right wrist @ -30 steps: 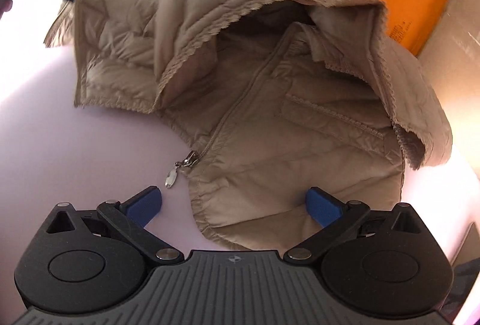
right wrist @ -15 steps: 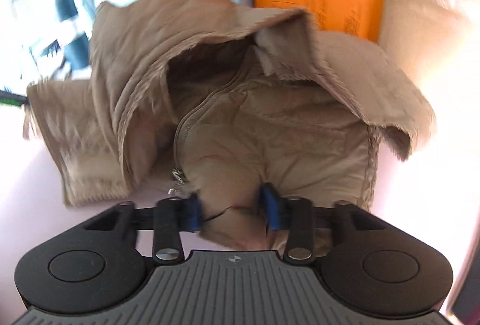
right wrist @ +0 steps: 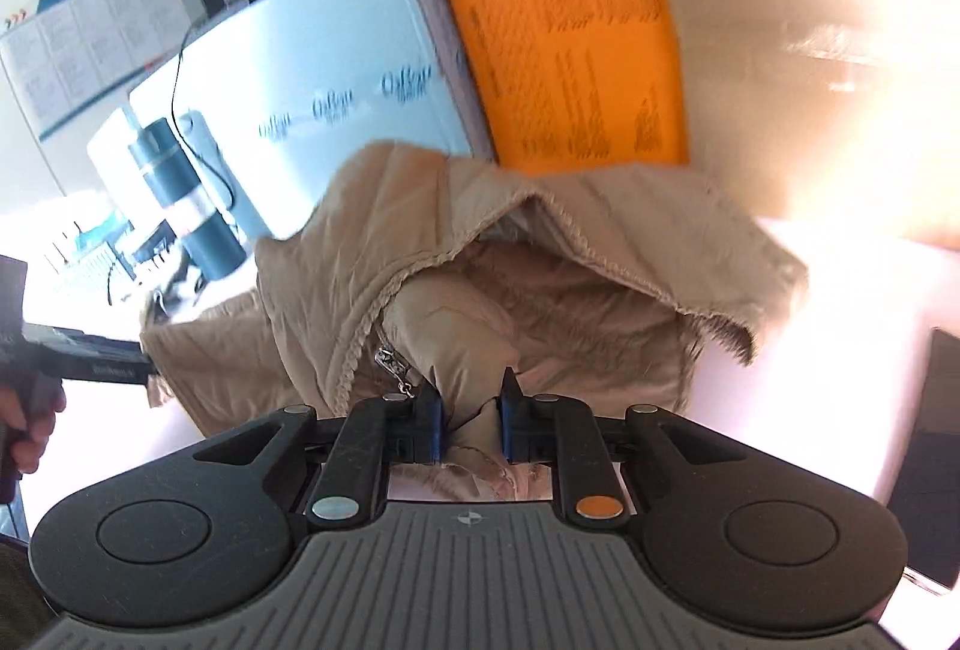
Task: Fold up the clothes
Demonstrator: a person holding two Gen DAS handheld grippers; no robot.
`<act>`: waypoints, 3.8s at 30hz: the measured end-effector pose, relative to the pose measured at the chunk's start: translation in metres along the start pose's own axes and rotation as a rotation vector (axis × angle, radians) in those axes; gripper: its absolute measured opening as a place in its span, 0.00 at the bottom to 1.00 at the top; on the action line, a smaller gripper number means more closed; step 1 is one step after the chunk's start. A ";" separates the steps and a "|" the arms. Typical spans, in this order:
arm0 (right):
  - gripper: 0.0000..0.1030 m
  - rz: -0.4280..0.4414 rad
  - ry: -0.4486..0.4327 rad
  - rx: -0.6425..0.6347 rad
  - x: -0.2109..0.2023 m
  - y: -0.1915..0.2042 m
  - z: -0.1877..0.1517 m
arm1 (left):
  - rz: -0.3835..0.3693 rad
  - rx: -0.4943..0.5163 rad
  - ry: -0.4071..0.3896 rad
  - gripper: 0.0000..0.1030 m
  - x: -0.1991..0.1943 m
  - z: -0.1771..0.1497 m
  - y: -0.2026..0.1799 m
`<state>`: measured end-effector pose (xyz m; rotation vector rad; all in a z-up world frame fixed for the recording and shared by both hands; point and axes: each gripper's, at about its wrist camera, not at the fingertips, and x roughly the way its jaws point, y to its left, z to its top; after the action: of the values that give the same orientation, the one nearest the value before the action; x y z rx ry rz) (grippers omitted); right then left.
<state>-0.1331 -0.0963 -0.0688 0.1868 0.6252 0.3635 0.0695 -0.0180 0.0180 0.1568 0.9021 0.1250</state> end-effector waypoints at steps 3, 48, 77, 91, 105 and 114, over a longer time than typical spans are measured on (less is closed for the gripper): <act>0.15 -0.028 -0.025 0.005 -0.025 -0.003 -0.001 | -0.013 0.010 -0.001 0.54 -0.003 -0.003 -0.003; 1.00 0.079 -0.122 0.599 -0.014 -0.086 -0.089 | 0.000 0.118 0.080 0.75 0.002 -0.022 -0.026; 0.18 0.450 -0.087 0.447 -0.024 -0.011 -0.019 | -0.161 0.055 -0.086 0.77 -0.032 -0.022 -0.021; 0.18 0.342 -0.095 0.525 -0.071 -0.014 -0.063 | -0.122 0.442 -0.308 0.75 -0.049 -0.045 -0.056; 0.20 0.325 -0.113 0.569 -0.074 -0.018 -0.083 | 0.123 0.884 -0.419 0.79 -0.036 -0.091 -0.071; 0.20 0.321 -0.099 0.567 -0.071 -0.019 -0.084 | 0.065 0.800 -0.370 0.21 -0.025 -0.065 -0.074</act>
<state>-0.2320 -0.1358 -0.1024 0.8498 0.5887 0.4760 0.0056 -0.0898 -0.0165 0.9232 0.5342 -0.2086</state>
